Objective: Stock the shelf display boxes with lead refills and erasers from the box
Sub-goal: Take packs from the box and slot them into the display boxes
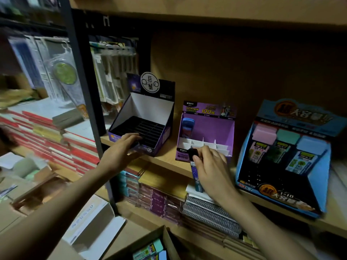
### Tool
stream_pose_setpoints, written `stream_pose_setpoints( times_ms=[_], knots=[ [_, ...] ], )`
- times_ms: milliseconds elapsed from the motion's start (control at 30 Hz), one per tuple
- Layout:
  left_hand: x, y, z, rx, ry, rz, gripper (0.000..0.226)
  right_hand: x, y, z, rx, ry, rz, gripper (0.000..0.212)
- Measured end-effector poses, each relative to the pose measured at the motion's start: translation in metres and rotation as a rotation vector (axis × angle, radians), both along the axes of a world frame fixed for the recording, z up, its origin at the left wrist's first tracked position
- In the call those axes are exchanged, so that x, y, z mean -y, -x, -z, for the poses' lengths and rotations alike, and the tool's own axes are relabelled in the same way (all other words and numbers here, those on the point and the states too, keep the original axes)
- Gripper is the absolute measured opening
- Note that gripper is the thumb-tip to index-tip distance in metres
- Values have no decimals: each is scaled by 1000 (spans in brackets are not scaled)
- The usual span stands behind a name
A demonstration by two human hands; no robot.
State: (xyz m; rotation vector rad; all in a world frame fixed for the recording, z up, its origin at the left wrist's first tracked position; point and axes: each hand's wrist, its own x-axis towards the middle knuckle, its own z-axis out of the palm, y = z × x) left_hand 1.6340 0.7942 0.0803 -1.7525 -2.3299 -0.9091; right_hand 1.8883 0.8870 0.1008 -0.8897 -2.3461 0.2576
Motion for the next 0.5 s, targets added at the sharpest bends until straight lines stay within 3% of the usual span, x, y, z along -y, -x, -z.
stream_pose_setpoints(
  times_ms=[167, 367, 500],
  knots=[
    [-11, -18, 6, -46, -101, -64, 24, 2, -4, 6, 28, -60, 57, 18],
    [-16, -54, 6, 30, -168, -47, 24, 4, -10, 3, 41, -94, 167, 19],
    [-17, -73, 3, 181, -210, -10, 35, 2, -13, 1, 51, 2, 170, 21]
  ],
)
